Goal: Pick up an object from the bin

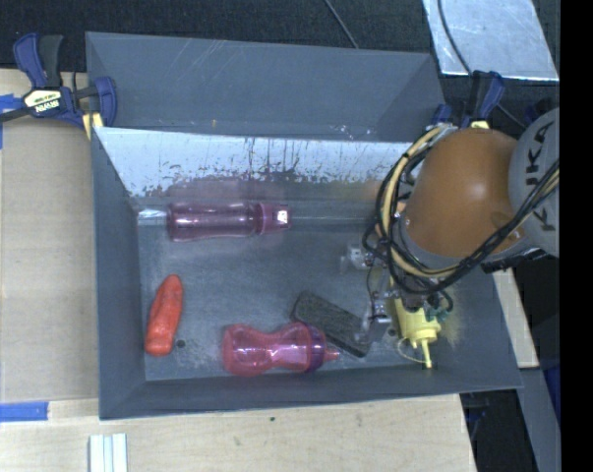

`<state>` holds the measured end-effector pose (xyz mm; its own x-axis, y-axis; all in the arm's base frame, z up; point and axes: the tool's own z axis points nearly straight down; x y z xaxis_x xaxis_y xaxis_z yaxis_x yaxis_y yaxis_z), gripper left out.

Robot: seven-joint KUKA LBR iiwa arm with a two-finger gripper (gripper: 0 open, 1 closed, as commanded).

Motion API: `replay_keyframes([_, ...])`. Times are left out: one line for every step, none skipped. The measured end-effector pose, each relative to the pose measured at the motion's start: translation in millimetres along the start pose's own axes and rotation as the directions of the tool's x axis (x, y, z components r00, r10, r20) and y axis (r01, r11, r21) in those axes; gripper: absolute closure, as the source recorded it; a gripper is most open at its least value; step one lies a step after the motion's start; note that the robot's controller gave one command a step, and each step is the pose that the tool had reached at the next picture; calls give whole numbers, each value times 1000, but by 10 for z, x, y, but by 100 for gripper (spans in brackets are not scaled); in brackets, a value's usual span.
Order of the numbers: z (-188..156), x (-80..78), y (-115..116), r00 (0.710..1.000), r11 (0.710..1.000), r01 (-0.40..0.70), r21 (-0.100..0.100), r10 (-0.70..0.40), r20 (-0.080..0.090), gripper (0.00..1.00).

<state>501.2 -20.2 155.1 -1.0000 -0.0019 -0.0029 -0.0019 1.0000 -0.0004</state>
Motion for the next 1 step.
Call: replay_keyframes([0,0,0,1000,1000,0,0,0,0,0])
